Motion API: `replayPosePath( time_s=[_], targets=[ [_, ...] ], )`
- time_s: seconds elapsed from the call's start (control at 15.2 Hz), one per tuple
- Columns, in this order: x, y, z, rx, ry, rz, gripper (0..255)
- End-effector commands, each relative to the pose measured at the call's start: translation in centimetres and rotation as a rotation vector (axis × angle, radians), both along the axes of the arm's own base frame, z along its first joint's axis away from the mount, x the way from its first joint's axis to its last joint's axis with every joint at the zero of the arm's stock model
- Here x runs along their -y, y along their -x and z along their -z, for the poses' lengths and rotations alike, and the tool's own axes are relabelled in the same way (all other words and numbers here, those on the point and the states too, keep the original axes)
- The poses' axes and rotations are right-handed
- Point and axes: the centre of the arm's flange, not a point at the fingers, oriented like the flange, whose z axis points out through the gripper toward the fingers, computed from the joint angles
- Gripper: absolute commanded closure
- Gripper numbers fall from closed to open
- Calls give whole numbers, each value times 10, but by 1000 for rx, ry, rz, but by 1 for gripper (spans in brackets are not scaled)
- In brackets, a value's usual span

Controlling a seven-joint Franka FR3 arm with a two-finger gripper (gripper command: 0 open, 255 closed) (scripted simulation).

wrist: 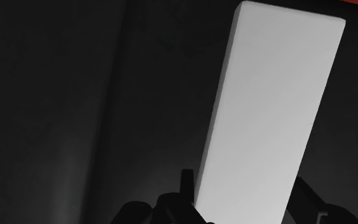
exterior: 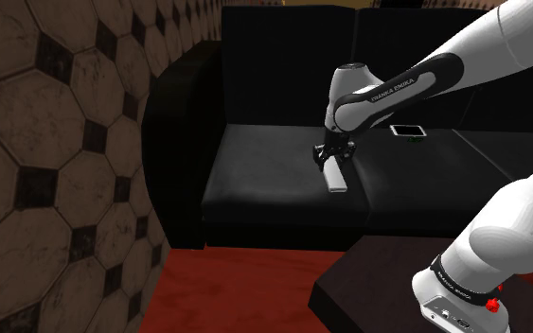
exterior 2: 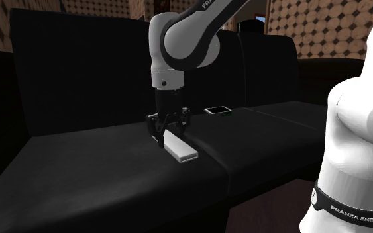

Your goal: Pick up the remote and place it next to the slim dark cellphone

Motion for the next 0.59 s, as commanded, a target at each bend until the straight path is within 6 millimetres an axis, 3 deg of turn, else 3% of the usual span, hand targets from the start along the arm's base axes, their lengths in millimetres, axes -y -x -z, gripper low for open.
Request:
replayPosePath(
  time_s=[0.0,0.53],
  targets=[
    [-1,0,-11,0,0,0,255],
    [-1,0,-53,0,0,0,255]
  ],
)
